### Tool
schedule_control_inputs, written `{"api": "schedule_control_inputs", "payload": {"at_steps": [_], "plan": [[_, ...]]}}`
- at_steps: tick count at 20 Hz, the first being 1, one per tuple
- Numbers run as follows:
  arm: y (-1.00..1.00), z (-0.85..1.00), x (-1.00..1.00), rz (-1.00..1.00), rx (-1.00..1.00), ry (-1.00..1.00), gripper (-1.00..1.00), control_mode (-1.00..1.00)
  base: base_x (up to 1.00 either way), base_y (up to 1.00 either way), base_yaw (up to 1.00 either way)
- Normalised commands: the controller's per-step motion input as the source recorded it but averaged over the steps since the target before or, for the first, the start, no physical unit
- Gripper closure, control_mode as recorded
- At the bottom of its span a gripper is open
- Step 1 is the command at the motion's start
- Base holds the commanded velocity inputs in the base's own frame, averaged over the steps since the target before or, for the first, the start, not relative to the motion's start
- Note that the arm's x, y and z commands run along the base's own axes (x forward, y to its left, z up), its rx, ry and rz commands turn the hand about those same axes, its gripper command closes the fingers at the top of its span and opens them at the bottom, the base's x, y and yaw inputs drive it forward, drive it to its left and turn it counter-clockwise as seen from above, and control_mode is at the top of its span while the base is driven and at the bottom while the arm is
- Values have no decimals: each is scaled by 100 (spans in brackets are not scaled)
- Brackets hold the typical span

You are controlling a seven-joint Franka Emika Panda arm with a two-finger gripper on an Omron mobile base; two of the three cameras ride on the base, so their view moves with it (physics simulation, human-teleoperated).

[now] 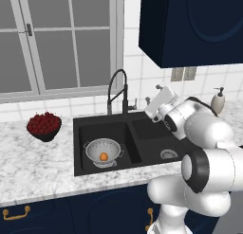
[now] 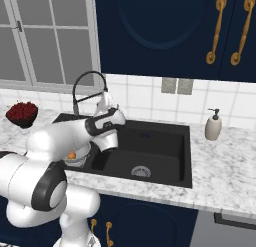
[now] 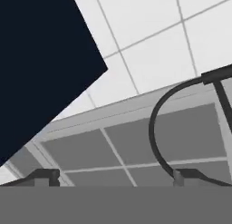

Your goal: Put the colander in the sink, put the tangerine in the colander, and turn on the sink faucet and pour water over the colander.

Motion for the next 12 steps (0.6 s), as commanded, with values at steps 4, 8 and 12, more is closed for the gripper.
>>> {"api": "schedule_control_inputs", "payload": {"at_steps": [4, 8, 12], "plan": [[-43, -28, 3, 0, 54, 20, -100, -100, 0, 0, 0], [-30, -21, 30, 10, 32, 13, -100, -100, 0, 0, 0], [-17, -16, 35, 16, 17, 9, -100, -100, 0, 0, 0]]}}
